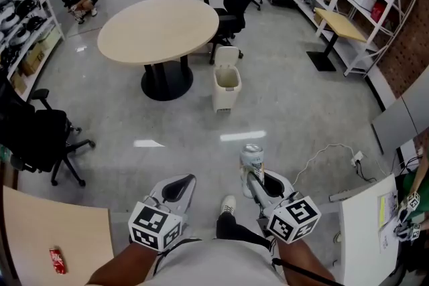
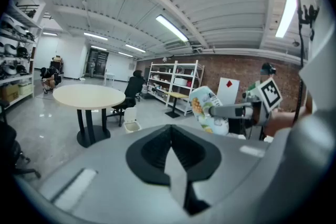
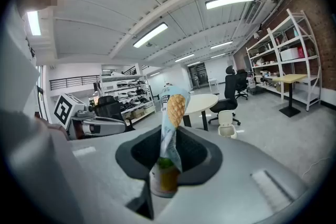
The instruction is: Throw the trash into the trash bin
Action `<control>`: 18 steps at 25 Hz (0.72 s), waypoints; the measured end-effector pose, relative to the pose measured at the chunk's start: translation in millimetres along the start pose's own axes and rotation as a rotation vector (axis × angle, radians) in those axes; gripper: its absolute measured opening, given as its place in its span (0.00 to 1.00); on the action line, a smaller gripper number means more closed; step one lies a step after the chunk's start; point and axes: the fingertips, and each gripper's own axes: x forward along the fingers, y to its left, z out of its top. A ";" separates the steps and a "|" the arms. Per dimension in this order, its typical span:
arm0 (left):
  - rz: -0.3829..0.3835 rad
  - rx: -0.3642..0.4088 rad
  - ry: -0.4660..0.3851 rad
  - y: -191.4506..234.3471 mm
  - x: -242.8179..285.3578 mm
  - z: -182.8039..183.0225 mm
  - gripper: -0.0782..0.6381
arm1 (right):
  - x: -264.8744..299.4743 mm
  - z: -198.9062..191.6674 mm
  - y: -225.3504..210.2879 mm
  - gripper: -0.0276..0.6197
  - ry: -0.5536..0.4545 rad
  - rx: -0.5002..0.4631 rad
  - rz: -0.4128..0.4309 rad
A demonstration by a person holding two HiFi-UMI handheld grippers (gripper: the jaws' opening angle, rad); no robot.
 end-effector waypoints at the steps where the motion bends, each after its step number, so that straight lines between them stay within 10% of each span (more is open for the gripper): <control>1: -0.001 0.000 0.001 1.2 10.0 3.9 0.12 | 4.5 3.1 -9.4 0.15 -0.001 0.005 -0.002; 18: 0.025 0.025 -0.010 6.3 165.1 78.8 0.12 | 41.1 56.6 -152.6 0.15 -0.036 0.016 0.031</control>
